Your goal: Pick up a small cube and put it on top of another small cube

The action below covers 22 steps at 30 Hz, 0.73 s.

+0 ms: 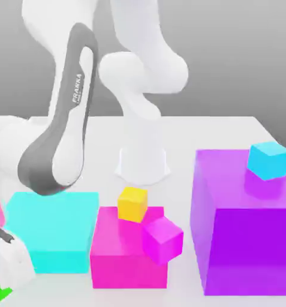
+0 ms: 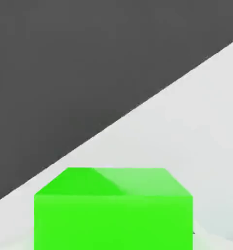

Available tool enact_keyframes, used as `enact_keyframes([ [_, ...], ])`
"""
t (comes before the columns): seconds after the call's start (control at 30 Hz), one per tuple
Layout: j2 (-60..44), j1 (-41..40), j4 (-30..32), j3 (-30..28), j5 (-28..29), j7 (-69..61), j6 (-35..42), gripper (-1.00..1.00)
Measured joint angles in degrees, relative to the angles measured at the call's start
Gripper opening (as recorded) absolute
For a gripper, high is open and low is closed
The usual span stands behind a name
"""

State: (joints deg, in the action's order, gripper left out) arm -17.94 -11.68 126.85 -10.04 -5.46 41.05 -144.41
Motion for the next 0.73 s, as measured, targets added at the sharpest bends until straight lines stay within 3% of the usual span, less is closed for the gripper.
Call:
enact_keyframes([
  [0.2, 12.33, 5.69, 7.12, 5.69, 4.61, -12.54, 4.85, -1.0],
  [0.43, 26.19, 14.78, 15.45, 9.21, 5.31, -30.74, 10.43, -1.0],
  [0.6, 23.09, 16.36, 19.68, 10.12, 5.13, -35.04, 3.11, -1.0],
  [0.63, 22.04, 16.38, 20.14, 10.12, 5.21, -35.04, 1.62, 1.0],
  [0.73, 22.04, 16.38, 20.14, 10.12, 5.21, -35.04, 1.62, 1.0],
])
